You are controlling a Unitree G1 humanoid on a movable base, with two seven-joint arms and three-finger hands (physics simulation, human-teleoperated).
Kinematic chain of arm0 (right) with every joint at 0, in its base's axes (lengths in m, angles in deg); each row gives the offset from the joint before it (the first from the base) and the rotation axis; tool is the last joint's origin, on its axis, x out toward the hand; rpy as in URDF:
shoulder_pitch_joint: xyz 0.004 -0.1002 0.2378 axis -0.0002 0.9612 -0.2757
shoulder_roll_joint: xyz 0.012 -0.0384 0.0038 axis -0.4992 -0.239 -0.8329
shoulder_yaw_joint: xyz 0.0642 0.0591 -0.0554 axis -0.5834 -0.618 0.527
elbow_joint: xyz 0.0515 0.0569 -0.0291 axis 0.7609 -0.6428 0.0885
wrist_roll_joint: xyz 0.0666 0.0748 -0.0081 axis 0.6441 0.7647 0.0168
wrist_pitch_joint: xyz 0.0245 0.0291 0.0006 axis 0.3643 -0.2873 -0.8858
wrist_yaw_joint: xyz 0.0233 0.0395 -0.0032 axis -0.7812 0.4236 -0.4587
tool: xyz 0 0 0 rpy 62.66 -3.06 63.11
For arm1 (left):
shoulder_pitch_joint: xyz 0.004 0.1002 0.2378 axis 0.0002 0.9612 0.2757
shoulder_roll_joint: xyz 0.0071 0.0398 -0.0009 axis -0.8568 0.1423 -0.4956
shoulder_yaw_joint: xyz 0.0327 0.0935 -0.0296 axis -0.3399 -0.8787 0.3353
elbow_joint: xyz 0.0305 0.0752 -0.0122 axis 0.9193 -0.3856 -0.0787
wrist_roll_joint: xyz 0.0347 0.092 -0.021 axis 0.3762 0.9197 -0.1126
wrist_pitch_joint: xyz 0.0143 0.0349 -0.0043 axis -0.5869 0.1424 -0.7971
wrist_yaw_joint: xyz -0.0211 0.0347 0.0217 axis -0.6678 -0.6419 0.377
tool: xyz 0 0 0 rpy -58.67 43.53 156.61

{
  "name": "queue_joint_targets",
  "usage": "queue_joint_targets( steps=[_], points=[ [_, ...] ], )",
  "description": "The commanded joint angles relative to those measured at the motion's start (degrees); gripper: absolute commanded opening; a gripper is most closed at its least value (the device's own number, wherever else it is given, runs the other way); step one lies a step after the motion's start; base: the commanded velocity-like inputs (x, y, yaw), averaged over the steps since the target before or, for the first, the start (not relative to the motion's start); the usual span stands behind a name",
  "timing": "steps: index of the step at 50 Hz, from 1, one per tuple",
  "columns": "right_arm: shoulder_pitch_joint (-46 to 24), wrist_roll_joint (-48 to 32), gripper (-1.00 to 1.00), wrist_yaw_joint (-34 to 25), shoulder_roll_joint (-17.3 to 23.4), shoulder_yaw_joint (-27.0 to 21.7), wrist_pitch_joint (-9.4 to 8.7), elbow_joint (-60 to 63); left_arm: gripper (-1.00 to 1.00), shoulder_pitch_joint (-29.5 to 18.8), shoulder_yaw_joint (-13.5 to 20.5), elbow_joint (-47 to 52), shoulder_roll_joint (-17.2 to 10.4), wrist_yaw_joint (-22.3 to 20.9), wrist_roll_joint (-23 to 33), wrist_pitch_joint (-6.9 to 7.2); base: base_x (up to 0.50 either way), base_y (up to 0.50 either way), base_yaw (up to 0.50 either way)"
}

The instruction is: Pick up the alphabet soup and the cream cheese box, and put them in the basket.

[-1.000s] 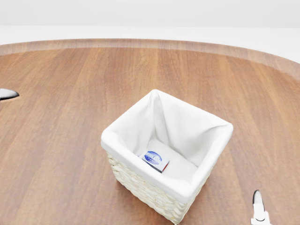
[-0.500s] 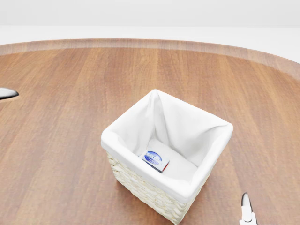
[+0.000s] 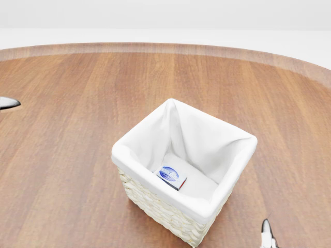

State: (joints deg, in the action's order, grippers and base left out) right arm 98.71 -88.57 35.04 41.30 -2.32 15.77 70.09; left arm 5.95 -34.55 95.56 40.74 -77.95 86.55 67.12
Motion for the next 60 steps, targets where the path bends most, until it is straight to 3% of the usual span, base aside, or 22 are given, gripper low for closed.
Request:
queue_joint_targets(
  steps=[1,20,60],
  points=[
    [-2.2,-0.5,1.00,0.1,-0.8,0.0,0.00,-3.3,1.00,0.0,-0.1,-0.2,0.0,0.1,0.0,0.00,0.00,0.00,0.00],
    [-6.3,-1.1,1.00,-0.7,-3.5,-3.3,0.00,-13.6,1.00,0.0,0.0,-0.1,0.0,0.1,0.1,0.00,0.00,0.00,0.00],
    [-11.6,-3.7,1.00,-1.4,-6.5,-5.9,0.00,-21.9,1.00,0.0,0.1,0.3,0.0,-0.1,0.0,0.00,0.00,0.00,0.00]
  ],
)
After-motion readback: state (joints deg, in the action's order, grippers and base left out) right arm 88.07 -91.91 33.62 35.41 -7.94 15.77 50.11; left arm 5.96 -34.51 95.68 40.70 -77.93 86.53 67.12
